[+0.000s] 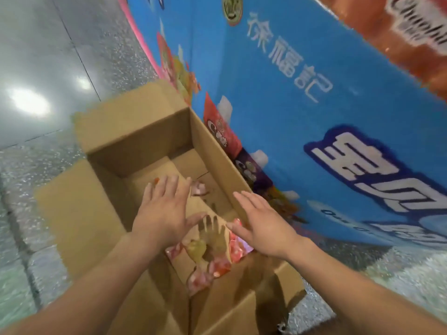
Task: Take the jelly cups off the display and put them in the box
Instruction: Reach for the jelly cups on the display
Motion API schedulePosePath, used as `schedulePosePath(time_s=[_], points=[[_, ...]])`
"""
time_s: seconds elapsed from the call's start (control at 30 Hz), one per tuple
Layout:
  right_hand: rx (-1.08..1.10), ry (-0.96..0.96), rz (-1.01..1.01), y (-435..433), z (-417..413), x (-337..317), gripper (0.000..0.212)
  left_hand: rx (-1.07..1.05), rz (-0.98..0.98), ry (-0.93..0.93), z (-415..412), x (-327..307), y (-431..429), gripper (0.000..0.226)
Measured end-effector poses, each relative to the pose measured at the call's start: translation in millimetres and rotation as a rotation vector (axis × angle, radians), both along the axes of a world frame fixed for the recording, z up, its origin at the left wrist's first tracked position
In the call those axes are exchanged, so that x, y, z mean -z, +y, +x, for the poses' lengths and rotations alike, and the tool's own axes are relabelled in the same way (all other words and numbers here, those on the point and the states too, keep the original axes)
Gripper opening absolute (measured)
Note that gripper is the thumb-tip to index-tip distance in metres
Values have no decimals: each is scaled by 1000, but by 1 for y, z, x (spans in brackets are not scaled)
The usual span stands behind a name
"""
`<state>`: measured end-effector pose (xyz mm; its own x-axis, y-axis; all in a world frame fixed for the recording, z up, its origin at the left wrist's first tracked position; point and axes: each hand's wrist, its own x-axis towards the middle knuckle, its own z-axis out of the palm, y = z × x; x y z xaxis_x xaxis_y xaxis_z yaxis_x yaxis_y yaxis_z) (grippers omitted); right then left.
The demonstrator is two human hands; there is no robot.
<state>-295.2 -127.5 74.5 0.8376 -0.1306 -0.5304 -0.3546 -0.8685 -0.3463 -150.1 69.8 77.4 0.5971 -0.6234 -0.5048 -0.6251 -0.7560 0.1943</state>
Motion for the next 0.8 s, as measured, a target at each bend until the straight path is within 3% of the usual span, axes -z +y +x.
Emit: schedulePosePath(time_s=[0.3,0.47,0.8], points=[[0,59,4,-4,-13,88,81,66,11,-23,2,64,24,91],[46,79,-1,-1,-20,109,80,39,25,23,2,67,25,96],[204,314,-62,0,-13,170,87,22,-37,-21,-1,65,4,93]])
